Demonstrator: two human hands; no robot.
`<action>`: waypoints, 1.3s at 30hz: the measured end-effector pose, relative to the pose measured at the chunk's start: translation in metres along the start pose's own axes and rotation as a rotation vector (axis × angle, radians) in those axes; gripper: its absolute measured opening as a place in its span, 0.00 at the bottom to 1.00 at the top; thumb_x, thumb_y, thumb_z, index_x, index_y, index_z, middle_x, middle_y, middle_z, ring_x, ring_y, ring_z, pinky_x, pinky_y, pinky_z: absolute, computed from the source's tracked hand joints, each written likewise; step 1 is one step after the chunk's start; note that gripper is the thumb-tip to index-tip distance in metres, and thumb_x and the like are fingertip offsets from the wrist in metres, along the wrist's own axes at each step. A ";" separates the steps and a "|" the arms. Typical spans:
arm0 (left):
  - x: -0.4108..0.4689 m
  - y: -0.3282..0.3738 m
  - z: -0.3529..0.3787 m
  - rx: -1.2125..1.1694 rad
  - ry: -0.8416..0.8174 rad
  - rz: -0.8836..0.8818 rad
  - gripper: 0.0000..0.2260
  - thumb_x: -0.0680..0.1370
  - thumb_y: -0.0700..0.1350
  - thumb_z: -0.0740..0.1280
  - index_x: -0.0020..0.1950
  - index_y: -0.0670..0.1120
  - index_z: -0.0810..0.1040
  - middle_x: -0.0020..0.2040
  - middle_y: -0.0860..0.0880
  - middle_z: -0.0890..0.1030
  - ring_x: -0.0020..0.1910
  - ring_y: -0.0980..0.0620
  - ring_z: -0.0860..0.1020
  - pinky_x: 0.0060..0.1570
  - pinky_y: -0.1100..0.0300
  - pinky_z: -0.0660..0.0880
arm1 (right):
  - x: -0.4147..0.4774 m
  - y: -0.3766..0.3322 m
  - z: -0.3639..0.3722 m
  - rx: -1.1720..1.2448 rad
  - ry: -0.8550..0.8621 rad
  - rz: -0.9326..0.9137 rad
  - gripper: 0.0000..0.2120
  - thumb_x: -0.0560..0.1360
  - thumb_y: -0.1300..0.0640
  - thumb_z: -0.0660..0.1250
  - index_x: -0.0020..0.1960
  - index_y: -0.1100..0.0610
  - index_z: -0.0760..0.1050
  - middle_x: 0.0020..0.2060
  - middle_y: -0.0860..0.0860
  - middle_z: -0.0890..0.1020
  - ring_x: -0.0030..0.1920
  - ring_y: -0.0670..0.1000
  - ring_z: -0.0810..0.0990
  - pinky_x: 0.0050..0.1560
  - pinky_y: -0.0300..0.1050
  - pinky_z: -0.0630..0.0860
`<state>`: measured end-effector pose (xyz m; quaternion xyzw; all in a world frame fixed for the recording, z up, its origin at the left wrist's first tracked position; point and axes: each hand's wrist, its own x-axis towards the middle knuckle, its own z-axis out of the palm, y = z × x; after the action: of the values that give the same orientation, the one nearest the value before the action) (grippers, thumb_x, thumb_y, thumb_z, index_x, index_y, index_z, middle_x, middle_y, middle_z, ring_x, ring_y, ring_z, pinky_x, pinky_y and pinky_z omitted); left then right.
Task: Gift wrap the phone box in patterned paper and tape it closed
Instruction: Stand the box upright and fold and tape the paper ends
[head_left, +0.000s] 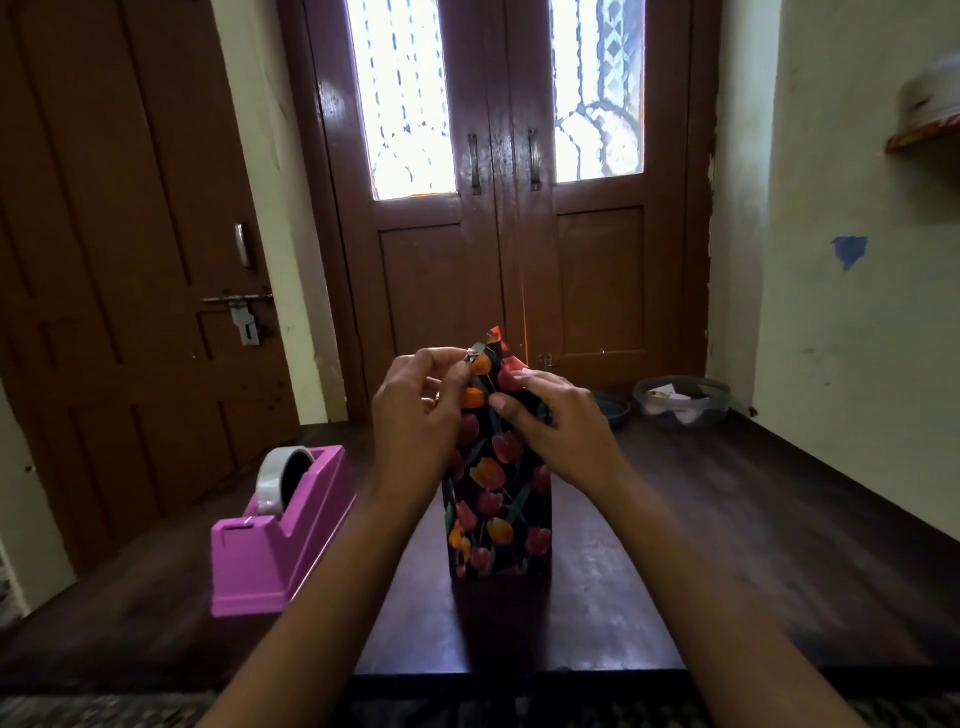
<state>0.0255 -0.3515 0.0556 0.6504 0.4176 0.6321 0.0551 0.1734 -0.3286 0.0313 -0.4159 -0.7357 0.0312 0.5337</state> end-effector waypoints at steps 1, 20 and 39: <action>-0.003 0.001 0.000 -0.003 0.025 0.017 0.03 0.78 0.45 0.64 0.50 0.52 0.76 0.50 0.51 0.77 0.43 0.61 0.76 0.34 0.73 0.72 | 0.000 -0.001 0.000 -0.007 -0.007 0.006 0.24 0.72 0.38 0.59 0.58 0.51 0.78 0.55 0.47 0.80 0.55 0.46 0.77 0.51 0.50 0.78; -0.001 0.009 -0.003 0.050 0.022 0.048 0.06 0.73 0.48 0.71 0.48 0.54 0.78 0.43 0.57 0.77 0.43 0.57 0.76 0.42 0.62 0.74 | -0.003 -0.007 0.004 -0.056 -0.010 -0.023 0.22 0.74 0.40 0.61 0.60 0.51 0.77 0.60 0.47 0.78 0.61 0.47 0.74 0.57 0.46 0.74; 0.042 -0.004 -0.009 -0.311 -0.448 -0.137 0.11 0.67 0.48 0.70 0.46 0.44 0.80 0.39 0.47 0.82 0.37 0.55 0.81 0.37 0.67 0.77 | 0.008 -0.005 -0.005 -0.028 0.006 0.058 0.22 0.64 0.30 0.65 0.52 0.40 0.78 0.43 0.38 0.79 0.49 0.38 0.76 0.46 0.37 0.74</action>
<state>0.0098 -0.3271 0.0875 0.7281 0.3358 0.5238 0.2877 0.1740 -0.3285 0.0421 -0.4447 -0.7220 0.0349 0.5288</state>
